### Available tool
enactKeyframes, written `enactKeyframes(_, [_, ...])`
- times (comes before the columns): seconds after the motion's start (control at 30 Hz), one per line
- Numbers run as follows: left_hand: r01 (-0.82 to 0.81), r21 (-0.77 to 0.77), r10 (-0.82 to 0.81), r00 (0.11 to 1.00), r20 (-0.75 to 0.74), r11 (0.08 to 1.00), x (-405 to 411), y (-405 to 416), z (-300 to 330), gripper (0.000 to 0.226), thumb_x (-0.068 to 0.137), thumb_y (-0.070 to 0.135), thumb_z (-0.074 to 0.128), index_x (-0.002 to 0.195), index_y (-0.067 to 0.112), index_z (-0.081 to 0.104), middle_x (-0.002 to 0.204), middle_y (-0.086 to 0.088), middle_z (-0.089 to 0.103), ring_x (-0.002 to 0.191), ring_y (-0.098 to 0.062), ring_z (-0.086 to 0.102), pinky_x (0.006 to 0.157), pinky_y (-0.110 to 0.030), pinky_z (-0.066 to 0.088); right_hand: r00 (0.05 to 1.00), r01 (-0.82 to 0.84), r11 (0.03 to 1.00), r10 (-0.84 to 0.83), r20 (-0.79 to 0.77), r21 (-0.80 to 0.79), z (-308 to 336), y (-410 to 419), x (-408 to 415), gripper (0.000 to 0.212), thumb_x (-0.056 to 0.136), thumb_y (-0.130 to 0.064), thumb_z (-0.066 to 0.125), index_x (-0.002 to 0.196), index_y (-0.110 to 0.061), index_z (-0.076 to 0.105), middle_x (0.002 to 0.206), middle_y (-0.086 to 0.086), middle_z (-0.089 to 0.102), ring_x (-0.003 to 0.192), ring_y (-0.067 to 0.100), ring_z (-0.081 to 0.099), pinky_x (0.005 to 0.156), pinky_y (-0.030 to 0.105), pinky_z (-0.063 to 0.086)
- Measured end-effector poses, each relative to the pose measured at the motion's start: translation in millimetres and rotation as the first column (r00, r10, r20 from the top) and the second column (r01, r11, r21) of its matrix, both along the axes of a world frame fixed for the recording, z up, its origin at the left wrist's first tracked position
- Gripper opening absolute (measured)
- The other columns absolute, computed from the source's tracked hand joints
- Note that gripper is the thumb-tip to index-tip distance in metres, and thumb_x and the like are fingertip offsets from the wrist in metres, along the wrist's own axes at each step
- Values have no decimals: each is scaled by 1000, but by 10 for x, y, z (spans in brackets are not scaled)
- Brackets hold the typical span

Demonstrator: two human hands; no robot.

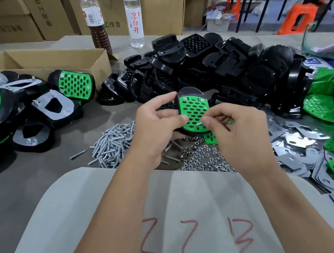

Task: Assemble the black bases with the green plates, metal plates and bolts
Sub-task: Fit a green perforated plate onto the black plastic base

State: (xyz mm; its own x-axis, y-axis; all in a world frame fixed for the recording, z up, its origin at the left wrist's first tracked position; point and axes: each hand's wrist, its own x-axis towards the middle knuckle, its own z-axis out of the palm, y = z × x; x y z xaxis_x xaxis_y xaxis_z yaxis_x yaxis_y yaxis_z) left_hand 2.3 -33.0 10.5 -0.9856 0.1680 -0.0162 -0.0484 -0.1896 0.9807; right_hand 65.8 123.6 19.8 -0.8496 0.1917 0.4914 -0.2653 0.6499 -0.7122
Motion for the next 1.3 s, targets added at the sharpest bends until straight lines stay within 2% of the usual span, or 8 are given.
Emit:
enactKeyframes(0.37, [-22, -30, 23, 1000, 11, 999, 26, 71, -31, 57, 81, -12, 77, 129, 17, 65, 92, -8, 81, 88, -29, 79, 82, -51, 64, 995, -66, 915, 33, 89, 398, 69, -1, -1, 8, 93, -10, 74, 87, -7, 77, 79, 5, 69, 76, 25, 62, 76, 44, 52])
enactKeyframes(0.53, [-52, 62, 48, 997, 66, 997, 42, 65, 6, 56, 84, -10, 75, 134, 13, 65, 88, -5, 81, 77, -20, 79, 56, -27, 58, 985, -78, 984, 101, 140, -161, 64, 67, 2, 9, 87, -15, 84, 79, -14, 80, 65, 1, 71, 61, 14, 61, 63, 32, 51])
enactKeyframes(0.63, [-43, 58, 40, 998, 57, 997, 83, 119, 13, 57, 84, -13, 74, 134, 12, 63, 92, -9, 81, 81, -27, 79, 58, -31, 61, 967, -51, 979, 98, 234, -199, 16, 105, -21, 13, 87, -19, 85, 75, -17, 79, 66, 3, 73, 58, 11, 59, 59, 28, 48])
enactKeyframes(0.77, [-95, 116, 86, 994, 72, 989, 102, 131, 37, 55, 86, -12, 71, 134, 14, 63, 94, -9, 81, 81, -24, 79, 58, -28, 59, 974, -55, 956, 115, 197, -287, 11, 86, 6, 8, 86, -24, 86, 79, -23, 82, 70, 2, 74, 60, 5, 57, 58, 22, 48])
enactKeyframes(0.87, [-110, 166, 97, 992, 85, 980, 97, 137, 47, 53, 87, -13, 70, 132, 13, 62, 93, -10, 81, 79, -23, 79, 57, -28, 59, 984, -21, 908, 92, 151, -418, -14, 55, -10, 8, 85, -21, 87, 87, -19, 80, 69, 5, 70, 60, 10, 54, 59, 30, 48])
enactKeyframes(0.97, [-109, 187, 90, 990, 105, 976, 128, 150, 61, 55, 87, -14, 69, 136, 9, 60, 95, -14, 80, 81, -26, 79, 58, -30, 60, 963, 178, 808, -24, 270, -562, -74, 70, -53, 43, 70, -27, 96, 93, -14, 63, 72, 5, 52, 59, 15, 44, 49, 28, 37])
enactKeyframes(1.07, [-51, 203, 44, 998, 41, 978, 142, 138, 90, 52, 88, -14, 67, 130, 16, 62, 98, -14, 80, 88, -31, 79, 64, -33, 63, 910, 128, 634, 231, 344, -763, -53, 107, -57, 59, 60, -30, 91, 107, -6, 65, 75, 2, 62, 54, 9, 49, 38, 20, 33])
enactKeyframes(1.3, [-106, 177, 90, 991, 94, 978, 153, 178, 85, 49, 89, -11, 68, 129, 17, 66, 103, -15, 79, 91, -31, 79, 72, -37, 64, 927, -49, 614, 321, 192, -788, -54, 77, -21, 14, 96, -4, 71, 109, -3, 72, 96, 13, 74, 67, 16, 64, 54, 22, 53])
